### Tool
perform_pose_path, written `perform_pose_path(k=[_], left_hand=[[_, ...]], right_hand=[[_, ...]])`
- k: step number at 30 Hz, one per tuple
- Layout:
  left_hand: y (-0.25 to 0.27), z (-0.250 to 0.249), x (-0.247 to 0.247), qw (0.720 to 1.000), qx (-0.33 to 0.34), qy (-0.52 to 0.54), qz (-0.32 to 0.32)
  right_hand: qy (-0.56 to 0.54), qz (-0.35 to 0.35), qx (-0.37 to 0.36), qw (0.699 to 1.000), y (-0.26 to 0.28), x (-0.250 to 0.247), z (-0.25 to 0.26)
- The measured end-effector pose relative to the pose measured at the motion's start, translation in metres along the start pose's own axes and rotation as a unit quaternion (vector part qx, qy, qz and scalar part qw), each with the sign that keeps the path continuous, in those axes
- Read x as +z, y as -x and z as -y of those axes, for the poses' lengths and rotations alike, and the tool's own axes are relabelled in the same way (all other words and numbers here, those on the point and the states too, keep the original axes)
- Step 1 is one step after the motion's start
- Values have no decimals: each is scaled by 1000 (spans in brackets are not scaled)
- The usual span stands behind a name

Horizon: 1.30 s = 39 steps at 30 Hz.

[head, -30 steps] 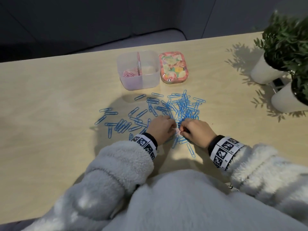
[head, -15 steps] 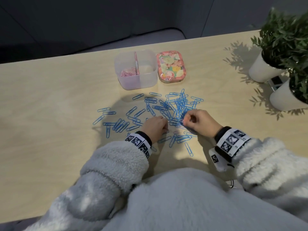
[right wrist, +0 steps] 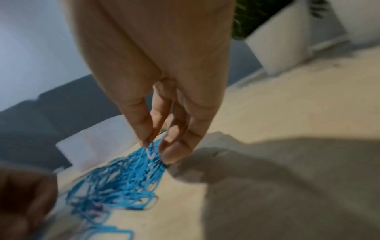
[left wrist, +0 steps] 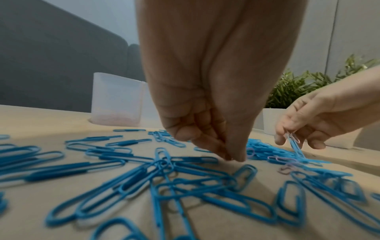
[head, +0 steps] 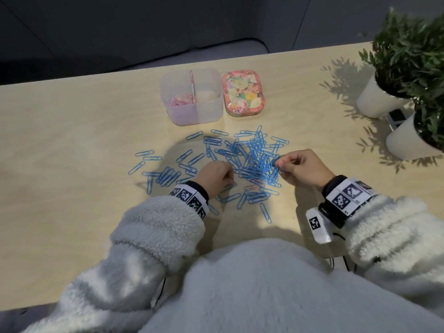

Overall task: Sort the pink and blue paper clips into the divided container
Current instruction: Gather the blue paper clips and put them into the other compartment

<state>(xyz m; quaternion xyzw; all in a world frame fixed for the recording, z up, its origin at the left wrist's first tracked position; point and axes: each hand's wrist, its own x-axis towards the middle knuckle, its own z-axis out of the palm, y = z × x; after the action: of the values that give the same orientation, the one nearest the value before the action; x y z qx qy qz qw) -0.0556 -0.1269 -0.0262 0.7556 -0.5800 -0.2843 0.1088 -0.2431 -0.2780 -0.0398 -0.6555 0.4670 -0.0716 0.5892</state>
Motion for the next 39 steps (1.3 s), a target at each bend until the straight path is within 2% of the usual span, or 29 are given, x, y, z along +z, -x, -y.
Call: perform_pose_path(k=[3,5,8,10,12,15,17,20,24,26,29,31,34,36,39], left_hand=[[0,-3,-5,997,-26,64,-19],[-4,-7,-4,989,-64,133,12],[-11,-16,4,966,-112,232,33],[-12,-22,12,973,-109,203,31],[-9,-28,21,989,-86,114,33],[-8,-35,29,999,-30,3,33],[-8,-37,30,999,-8,-22,34],[-7,-36,26,998,-8,-21,51],[-5,-27,20,997,-22,-4,76],[-3,-22,18,997,-26,24,72],[1,-14,11,993,-44,82,66],[4,-8,1,991,-52,118,48],[4,7,-25,990,-56,128,-21],[-1,21,-52,989,-68,100,-85],[-15,40,-95,972,-90,91,-196]], right_hand=[[101,-67,-82,989,-2,-1,3],[70,-48,-88,992,1,7,9],[23,17,-36,999,7,23,12],[129,59,-55,988,10,32,10],[254,67,-112,958,12,37,7],[323,62,-133,935,13,42,-1],[347,61,-139,926,13,41,-2],[302,57,-132,942,7,28,2],[86,61,-52,993,-4,4,19],[43,76,-36,996,-9,-5,30],[57,96,-51,992,-17,-10,44],[74,106,-50,990,-20,-7,50],[86,92,-50,991,-22,2,56],[75,76,-46,993,-25,7,60],[64,75,-46,994,-31,15,73]])
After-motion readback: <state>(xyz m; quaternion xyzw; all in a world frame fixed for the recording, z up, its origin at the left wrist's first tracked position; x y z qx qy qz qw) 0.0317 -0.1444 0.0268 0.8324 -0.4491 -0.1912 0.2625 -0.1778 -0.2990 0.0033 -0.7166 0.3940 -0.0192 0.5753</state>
